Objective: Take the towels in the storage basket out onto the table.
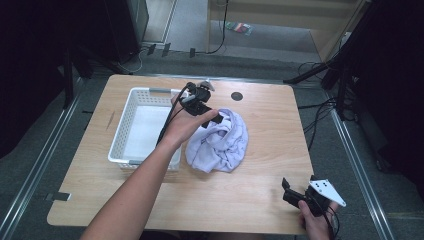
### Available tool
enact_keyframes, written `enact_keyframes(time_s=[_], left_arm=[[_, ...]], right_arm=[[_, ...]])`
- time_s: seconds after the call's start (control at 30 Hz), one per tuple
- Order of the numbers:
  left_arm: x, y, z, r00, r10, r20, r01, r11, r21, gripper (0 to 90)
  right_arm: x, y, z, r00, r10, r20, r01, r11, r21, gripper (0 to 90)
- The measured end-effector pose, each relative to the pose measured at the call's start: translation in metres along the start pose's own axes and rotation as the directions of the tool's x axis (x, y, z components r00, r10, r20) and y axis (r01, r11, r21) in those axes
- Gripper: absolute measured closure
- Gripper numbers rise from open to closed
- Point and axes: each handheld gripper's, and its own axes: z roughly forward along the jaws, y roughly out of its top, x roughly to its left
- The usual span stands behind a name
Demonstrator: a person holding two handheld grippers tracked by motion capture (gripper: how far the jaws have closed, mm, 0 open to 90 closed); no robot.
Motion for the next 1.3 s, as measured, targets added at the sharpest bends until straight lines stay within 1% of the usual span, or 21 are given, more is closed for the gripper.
enact_keyframes(time_s=[0.07,0.2,0.3,0.43,0.53,0.6,0.67,0.7,0.83,0.9,0.97,1.03,1.13,1.2,1.3], left_arm=[[0.004,-0.002,-0.003,1.0000,-0.002,0.000,0.002,1.0000,-0.004,0.0],[0.012,-0.008,-0.009,0.9996,0.000,-0.027,0.000,0.9999,-0.015,0.0],[0.023,-0.014,-0.013,0.9993,-0.021,-0.032,0.020,0.9996,-0.020,0.0],[0.037,-0.021,-0.017,0.9984,-0.037,-0.044,0.035,0.9990,-0.027,0.0],[0.045,-0.026,-0.021,0.9976,-0.042,-0.055,0.040,0.9986,-0.036,0.0],[0.050,-0.029,-0.024,0.9972,-0.055,-0.052,0.052,0.9977,-0.042,0.0],[0.055,-0.032,-0.027,0.9967,-0.052,-0.062,0.049,0.9977,-0.047,0.0],[0.058,-0.034,-0.029,0.9962,-0.063,-0.060,0.060,0.9968,-0.052,0.0],[0.068,-0.041,-0.036,0.9947,-0.076,-0.069,0.071,0.9952,-0.066,0.0],[0.074,-0.045,-0.040,0.9942,-0.078,-0.073,0.073,0.9947,-0.073,0.0],[0.079,-0.050,-0.043,0.9932,-0.076,-0.088,0.069,0.9949,-0.073,0.0],[0.085,-0.055,-0.046,0.9922,-0.089,-0.088,0.081,0.9931,-0.085,0.0],[0.095,-0.064,-0.050,0.9904,-0.099,-0.097,0.090,0.9920,-0.088,0.0],[0.101,-0.070,-0.053,0.9888,-0.114,-0.096,0.105,0.9897,-0.097,0.0],[0.108,-0.077,-0.057,0.9871,-0.121,-0.105,0.110,0.9885,-0.104,0.0]], right_arm=[[0.000,0.000,0.000,1.0000,-0.002,0.002,0.002,1.000,0.003,1.2],[0.000,0.000,0.000,1.0000,-0.001,0.001,0.001,1.000,0.002,1.2],[0.000,0.000,0.000,1.0000,-0.003,0.001,0.003,1.000,0.003,1.2],[0.000,0.000,0.000,1.0000,-0.003,0.001,0.003,1.000,0.004,1.2],[0.001,0.000,0.000,1.0000,-0.005,0.001,0.005,1.000,0.007,1.2],[0.001,0.000,0.000,1.0000,-0.005,0.001,0.005,1.000,0.007,1.2],[0.001,0.000,0.000,1.0000,-0.005,0.003,0.005,1.000,0.007,1.2],[0.001,0.000,0.000,1.0000,-0.005,0.003,0.005,1.000,0.008,1.2],[0.001,0.000,0.000,1.0000,-0.006,0.003,0.006,1.000,0.008,1.2],[0.001,0.000,0.000,1.0000,-0.006,0.003,0.006,1.000,0.008,1.2],[0.001,0.000,0.000,1.0000,-0.005,0.003,0.005,1.000,0.008,1.2],[0.001,0.000,0.000,1.0000,-0.006,0.003,0.006,1.000,0.008,1.2],[0.001,0.000,0.000,0.9999,-0.010,0.004,0.010,1.000,0.008,1.2],[0.001,0.000,0.000,1.0000,-0.008,0.006,0.008,1.000,0.010,1.2],[0.001,0.000,0.000,0.9999,-0.008,0.007,0.008,1.000,0.010,1.2]])
